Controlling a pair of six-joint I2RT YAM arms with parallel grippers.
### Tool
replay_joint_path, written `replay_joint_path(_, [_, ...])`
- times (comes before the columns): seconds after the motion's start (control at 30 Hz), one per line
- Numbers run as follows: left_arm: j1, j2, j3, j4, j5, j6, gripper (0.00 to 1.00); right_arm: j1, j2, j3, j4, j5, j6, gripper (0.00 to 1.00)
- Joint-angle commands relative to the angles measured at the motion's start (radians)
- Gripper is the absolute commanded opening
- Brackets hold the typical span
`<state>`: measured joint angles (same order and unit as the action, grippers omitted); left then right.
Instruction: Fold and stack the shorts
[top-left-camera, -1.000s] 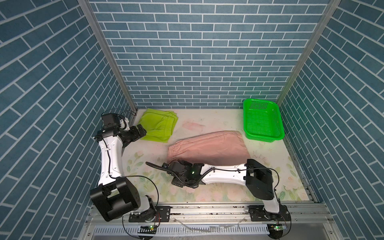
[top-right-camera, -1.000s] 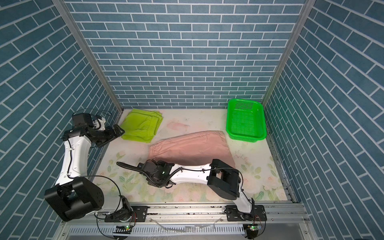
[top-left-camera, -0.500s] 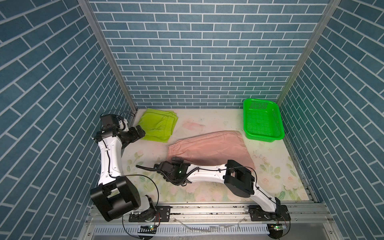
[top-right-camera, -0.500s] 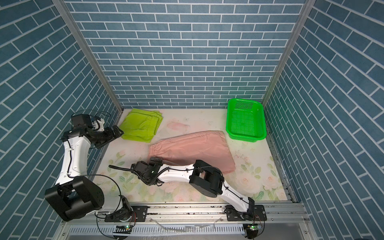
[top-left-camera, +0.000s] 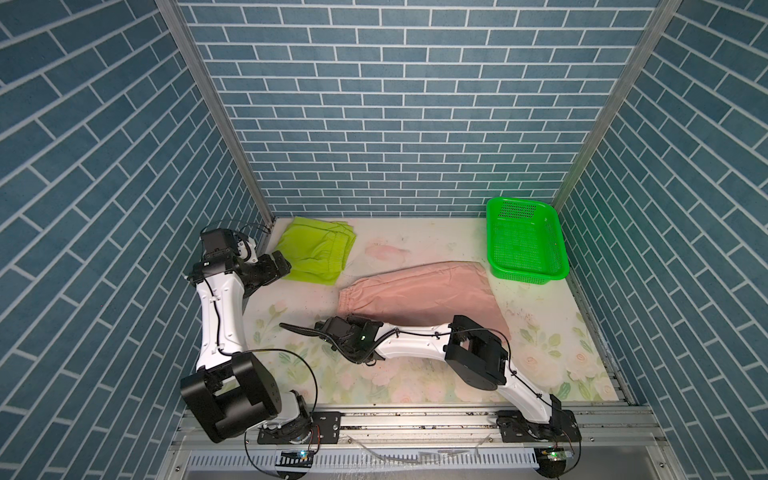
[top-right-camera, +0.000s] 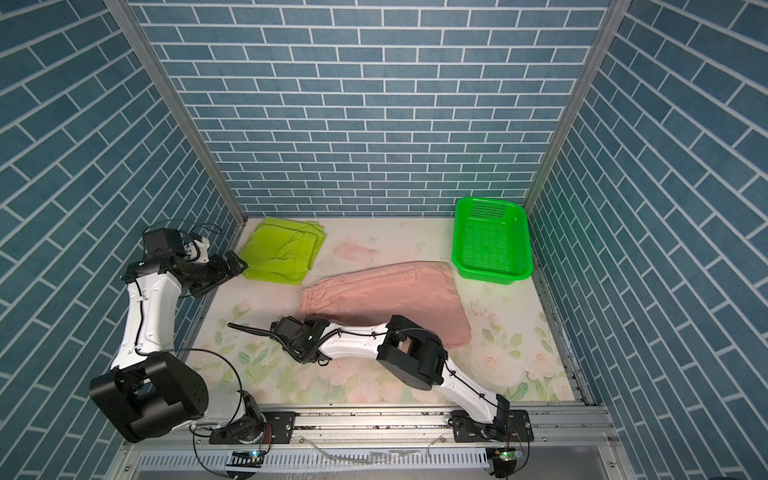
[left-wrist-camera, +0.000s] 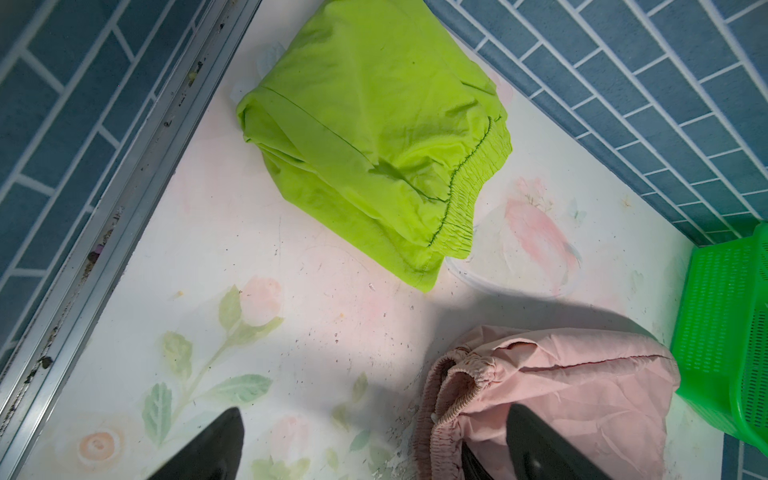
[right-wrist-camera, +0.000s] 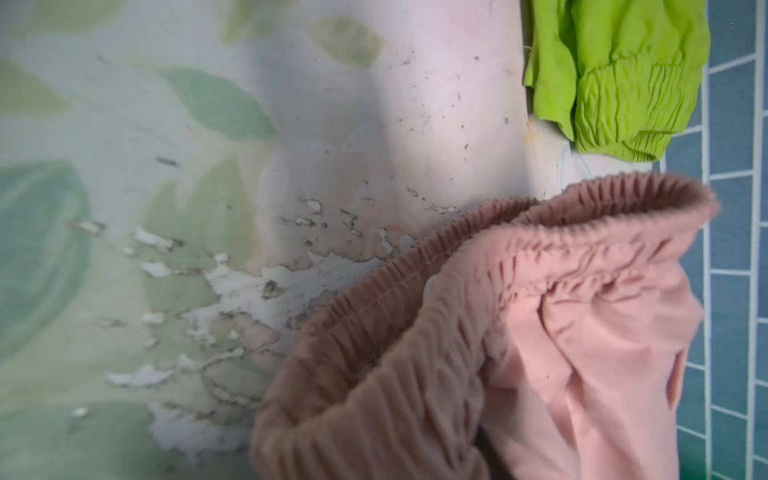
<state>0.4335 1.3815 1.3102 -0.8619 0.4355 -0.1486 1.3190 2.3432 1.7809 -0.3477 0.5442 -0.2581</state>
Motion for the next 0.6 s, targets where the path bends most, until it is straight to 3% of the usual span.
replay_joint_path(0.0, [0.005, 0.005, -0.014, -0.005, 0.024, -0.011, 1.00, -0.020, -0.032, -0.046, 0.038, -0.092, 0.029, 0.10])
replay_joint_path(0.03, [0.005, 0.006, -0.016, -0.005, 0.029, -0.019, 1.00, -0.023, -0.050, -0.070, 0.062, -0.113, 0.041, 0.02])
replay_joint_path(0.07, [0.005, 0.005, -0.021, -0.001, 0.037, -0.028, 1.00, -0.028, -0.079, -0.104, 0.097, -0.145, 0.056, 0.00])
replay_joint_path(0.3, [-0.015, -0.098, -0.154, 0.094, 0.074, -0.151, 1.00, -0.092, -0.323, -0.418, 0.442, -0.415, 0.207, 0.00])
replay_joint_path(0.57, [-0.114, -0.167, -0.376, 0.249, 0.195, -0.311, 1.00, -0.147, -0.391, -0.595, 0.696, -0.574, 0.262, 0.00])
